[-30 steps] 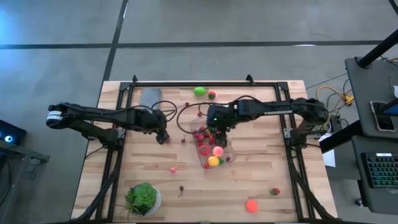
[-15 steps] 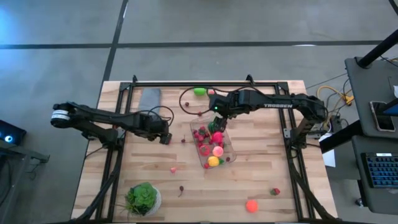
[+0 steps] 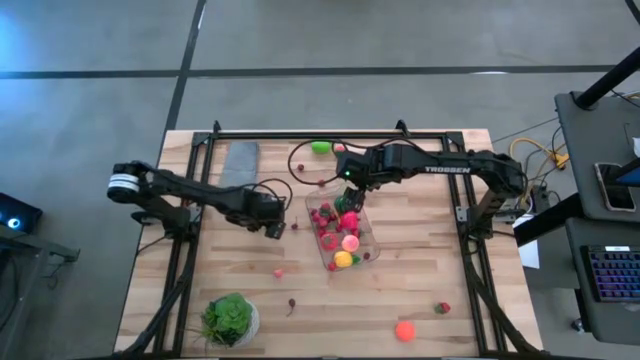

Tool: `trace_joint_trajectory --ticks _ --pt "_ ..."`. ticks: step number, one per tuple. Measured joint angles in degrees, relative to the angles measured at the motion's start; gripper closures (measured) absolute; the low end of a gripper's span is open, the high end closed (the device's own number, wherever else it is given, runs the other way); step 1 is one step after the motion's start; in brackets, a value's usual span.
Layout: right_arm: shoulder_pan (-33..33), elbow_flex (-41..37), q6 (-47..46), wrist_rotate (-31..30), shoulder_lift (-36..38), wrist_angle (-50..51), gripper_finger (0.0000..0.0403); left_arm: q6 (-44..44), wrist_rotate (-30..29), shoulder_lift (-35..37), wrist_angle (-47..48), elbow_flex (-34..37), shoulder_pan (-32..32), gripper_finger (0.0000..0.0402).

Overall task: Pick and placing Produce into tupperware
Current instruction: Put the red strawberry into the transparent bin

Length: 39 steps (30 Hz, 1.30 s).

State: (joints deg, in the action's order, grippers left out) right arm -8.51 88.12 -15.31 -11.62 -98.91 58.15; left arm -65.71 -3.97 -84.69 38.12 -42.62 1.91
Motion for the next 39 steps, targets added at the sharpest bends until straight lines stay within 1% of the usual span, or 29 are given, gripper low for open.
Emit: trace_joint_trajectory --ticks 5,8,13,17,20,29,36,39 --pt "-0.4 0.0 1.4 -0.1 -0.2 -0.1 0.0143 0.4 0.1 -2.2 0.1 -0.9 -0.1 0.0126" --pt "-0.5 0.0 2.3 -0.2 -0.5 -0.2 0.0145 0.5 -0.1 -2.2 0.4 -1.2 -0.1 0.0148" --pt "-0.7 -0.1 2.3 -0.3 -0.5 -0.5 0.0145 0.5 -2.1 -0.7 -0.8 -1.3 -0.1 0.0188" --pt "-1.0 -0.2 2.4 -0.3 -0.5 -0.6 0.0145 1.0 -2.3 -0.7 -3.0 -1.3 0.0 0.0209" --pt "-1.0 -0.2 2.3 -0.3 -0.5 -0.7 0.0145 1.6 -2.6 -0.8 -4.5 -1.3 -0.1 0.0218" --pt "-1.0 -0.2 2.3 -0.4 -0.5 -1.8 0.0145 3.2 -3.7 -3.8 -4.6 -1.5 -0.1 0.0234" --pt "-1.0 -0.3 2.4 -0.4 -0.5 -2.0 0.0145 3.6 -4.0 -4.4 -3.8 -2.4 -0.1 0.0262" --pt "-1.2 -0.3 2.5 -0.4 -0.5 -2.2 0.0145 4.7 -3.9 -4.4 -4.5 -3.3 -0.1 0.0268"
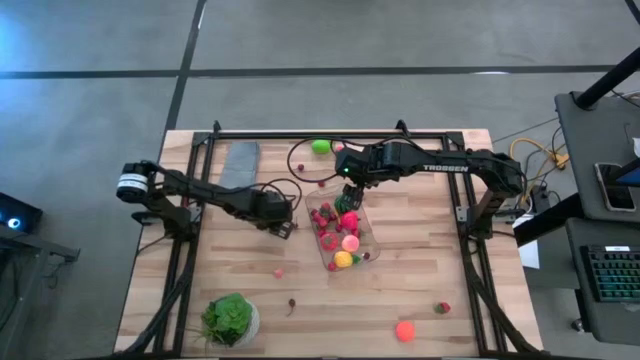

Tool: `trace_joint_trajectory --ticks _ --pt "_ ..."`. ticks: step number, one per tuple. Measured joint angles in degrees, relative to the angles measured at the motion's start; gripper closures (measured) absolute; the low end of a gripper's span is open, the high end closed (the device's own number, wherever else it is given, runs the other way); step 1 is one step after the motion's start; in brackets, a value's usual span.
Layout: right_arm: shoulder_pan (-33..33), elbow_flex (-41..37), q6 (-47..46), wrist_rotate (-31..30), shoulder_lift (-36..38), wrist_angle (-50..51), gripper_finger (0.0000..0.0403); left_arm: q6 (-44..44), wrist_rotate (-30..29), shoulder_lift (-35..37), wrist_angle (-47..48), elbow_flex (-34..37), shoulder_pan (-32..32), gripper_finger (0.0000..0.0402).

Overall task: Pick and placing Produce into tupperware
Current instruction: Put the red strawberry into the transparent bin

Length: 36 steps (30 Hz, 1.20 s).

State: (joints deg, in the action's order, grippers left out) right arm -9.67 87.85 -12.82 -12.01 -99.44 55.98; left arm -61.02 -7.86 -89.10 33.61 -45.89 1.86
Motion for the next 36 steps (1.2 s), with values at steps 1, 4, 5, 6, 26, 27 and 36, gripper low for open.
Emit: trace_joint_trajectory --ticks 1,4,5,6,26,27,36 --pt "0.0 0.0 0.0 0.0 0.0 0.0 0.0145 1.0 0.1 0.0 -1.0 -0.6 0.0 0.0268" --pt "-0.2 0.0 0.0 0.0 0.0 0.0 0.0145 5.3 -0.9 0.4 -0.5 -2.4 0.0 0.0270" --pt "-0.2 0.0 0.0 0.0 0.0 0.0 0.0145 7.1 -1.9 0.4 -0.7 -3.3 -0.1 0.0270" --pt "-0.3 0.0 0.0 0.0 0.0 0.1 0.0145 8.9 -3.3 0.5 -1.1 -4.2 -0.1 0.0270" --pt "-5.1 0.0 -15.5 -7.5 0.6 17.3 0.0145 37.4 -14.8 1.0 -13.5 -20.9 -3.6 0.0271" --pt "-5.0 0.0 -15.7 -7.5 0.7 17.4 0.0145 37.6 -13.8 1.0 -13.5 -20.9 -3.6 0.0272" --pt "-4.8 0.0 -15.3 -4.4 1.3 18.0 0.0145 37.5 -6.6 -0.5 -14.6 -20.4 -3.4 0.0255"
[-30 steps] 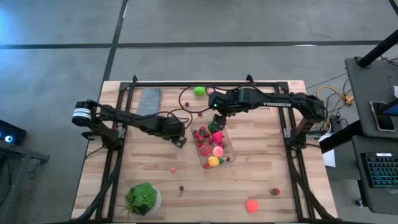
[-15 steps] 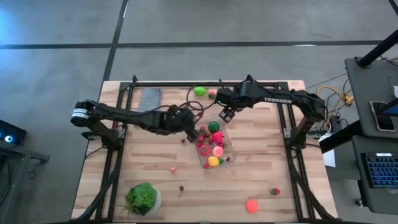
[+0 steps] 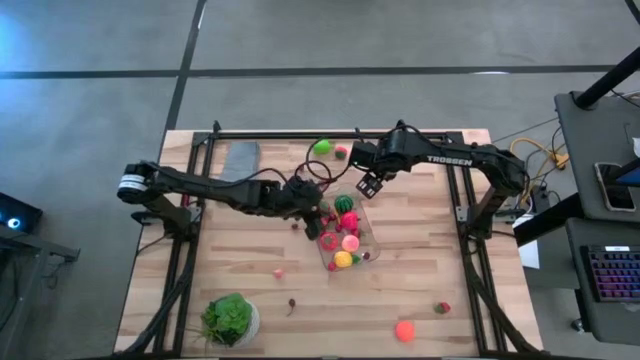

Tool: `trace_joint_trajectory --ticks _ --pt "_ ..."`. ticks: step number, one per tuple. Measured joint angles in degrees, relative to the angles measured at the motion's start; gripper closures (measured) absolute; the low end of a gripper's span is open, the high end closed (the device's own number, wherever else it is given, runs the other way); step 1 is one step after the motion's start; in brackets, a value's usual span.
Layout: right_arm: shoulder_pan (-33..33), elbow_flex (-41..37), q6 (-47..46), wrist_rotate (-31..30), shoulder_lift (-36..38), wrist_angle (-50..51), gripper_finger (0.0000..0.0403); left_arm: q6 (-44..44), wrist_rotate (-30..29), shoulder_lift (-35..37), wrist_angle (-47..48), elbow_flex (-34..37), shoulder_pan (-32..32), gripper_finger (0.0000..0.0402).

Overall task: Pick and placing Produce into tupperware
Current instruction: Put the red strawberry into the transparent bin

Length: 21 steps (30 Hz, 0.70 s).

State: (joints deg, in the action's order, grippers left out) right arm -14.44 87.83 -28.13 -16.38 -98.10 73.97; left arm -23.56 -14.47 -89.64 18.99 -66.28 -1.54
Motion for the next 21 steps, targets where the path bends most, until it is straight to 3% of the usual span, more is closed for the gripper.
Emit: trace_joint_trajectory --ticks 7,12,17,21 --pt "2.3 0.0 -3.9 0.5 0.3 4.9 0.0145 -5.8 3.3 -2.5 -2.7 0.0 0.0 0.0185" --pt "7.8 0.0 -5.3 1.2 1.7 7.2 0.0145 -5.8 3.4 -2.9 -2.6 0.0 0.0 0.0135" --pt "17.0 -1.0 -7.3 4.4 5.3 7.6 0.0145 -2.6 3.5 -1.7 -2.3 0.0 0.0 0.0121" --pt "25.2 -4.7 -16.7 4.7 9.6 8.2 0.0145 -2.6 3.5 -1.2 -1.4 0.0 0.0 0.0121"
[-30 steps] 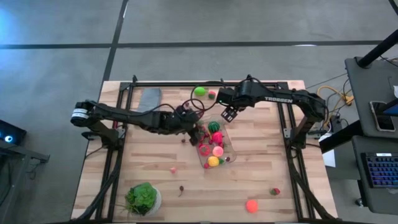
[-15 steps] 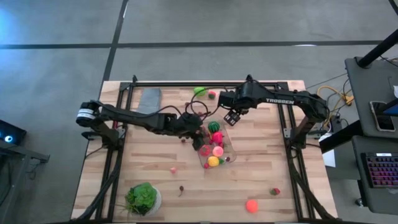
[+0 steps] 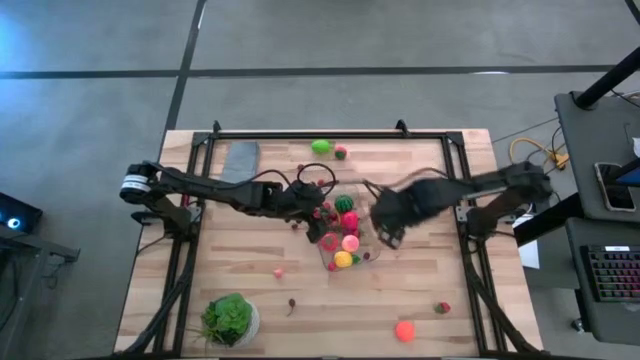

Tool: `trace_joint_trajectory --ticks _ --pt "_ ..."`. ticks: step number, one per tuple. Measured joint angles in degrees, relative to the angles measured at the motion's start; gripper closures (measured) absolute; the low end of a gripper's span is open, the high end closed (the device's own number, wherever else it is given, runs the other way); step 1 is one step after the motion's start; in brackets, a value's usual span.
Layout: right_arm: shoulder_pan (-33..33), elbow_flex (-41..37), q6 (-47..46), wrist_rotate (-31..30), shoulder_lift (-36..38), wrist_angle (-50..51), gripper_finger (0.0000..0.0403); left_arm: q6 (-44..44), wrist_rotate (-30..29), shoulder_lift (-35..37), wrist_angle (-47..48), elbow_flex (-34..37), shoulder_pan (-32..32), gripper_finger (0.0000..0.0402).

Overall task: Pick and placing Produce into tupperware
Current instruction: Put the red strawberry into the transparent bin

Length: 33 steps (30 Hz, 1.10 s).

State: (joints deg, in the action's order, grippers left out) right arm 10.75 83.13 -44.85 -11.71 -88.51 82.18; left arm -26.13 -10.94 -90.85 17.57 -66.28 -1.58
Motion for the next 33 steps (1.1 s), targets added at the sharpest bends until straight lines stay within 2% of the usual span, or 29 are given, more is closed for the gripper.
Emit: trace_joint_trajectory --ticks 4,7,10,12,15,19,25,29,33 --pt "10.3 -5.8 -10.9 0.2 4.7 0.8 0.0145 0.0 0.0 0.1 1.2 0.0 0.0 0.0121" --pt "18.4 -10.5 -17.2 6.5 7.1 1.9 0.0145 0.0 0.0 0.1 2.5 0.0 0.0 0.0121" --pt "26.5 -14.6 -28.1 11.6 8.5 1.1 0.0145 -0.1 0.2 0.1 3.0 0.0 0.0 0.0121" --pt "32.3 -16.9 -32.6 11.3 8.8 -2.0 0.0145 -0.1 0.2 0.1 3.0 0.0 0.0 0.0121" --pt "40.3 -19.9 -34.1 8.9 8.5 -8.5 0.0145 -0.5 0.3 0.1 2.8 0.0 -0.1 0.0121" --pt "48.4 -22.7 -37.2 8.6 6.1 -12.5 0.0145 -0.6 2.6 0.1 2.8 0.0 -0.3 0.0121" --pt "56.3 -24.6 -39.0 5.6 1.8 -19.8 0.0145 -0.7 8.9 0.1 2.2 0.0 -1.4 0.0120" --pt "58.3 -25.4 -37.2 3.9 -1.4 -23.3 0.0145 -0.8 9.4 0.1 2.2 -0.1 -2.2 0.0120" --pt "58.5 -26.1 -33.4 3.7 -5.2 -25.6 0.0145 -6.3 9.4 0.1 1.4 -0.1 -2.4 0.0120"
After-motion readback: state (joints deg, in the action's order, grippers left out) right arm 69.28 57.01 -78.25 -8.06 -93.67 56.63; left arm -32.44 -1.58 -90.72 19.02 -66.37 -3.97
